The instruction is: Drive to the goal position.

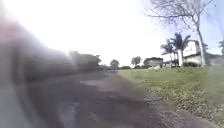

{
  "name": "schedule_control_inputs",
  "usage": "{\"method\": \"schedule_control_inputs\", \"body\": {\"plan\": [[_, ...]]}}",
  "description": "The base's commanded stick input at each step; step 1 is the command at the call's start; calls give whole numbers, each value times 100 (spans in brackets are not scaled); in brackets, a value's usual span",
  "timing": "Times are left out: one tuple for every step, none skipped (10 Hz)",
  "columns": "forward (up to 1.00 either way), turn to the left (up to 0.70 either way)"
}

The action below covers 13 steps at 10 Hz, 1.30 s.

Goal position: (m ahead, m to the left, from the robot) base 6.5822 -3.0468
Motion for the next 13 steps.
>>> {"method": "schedule_control_inputs", "body": {"plan": [[100,0],[100,0],[100,0],[100,0],[100,0],[100,0],[100,0],[100,0],[100,0],[100,0],[100,0],[100,0],[100,0]]}}
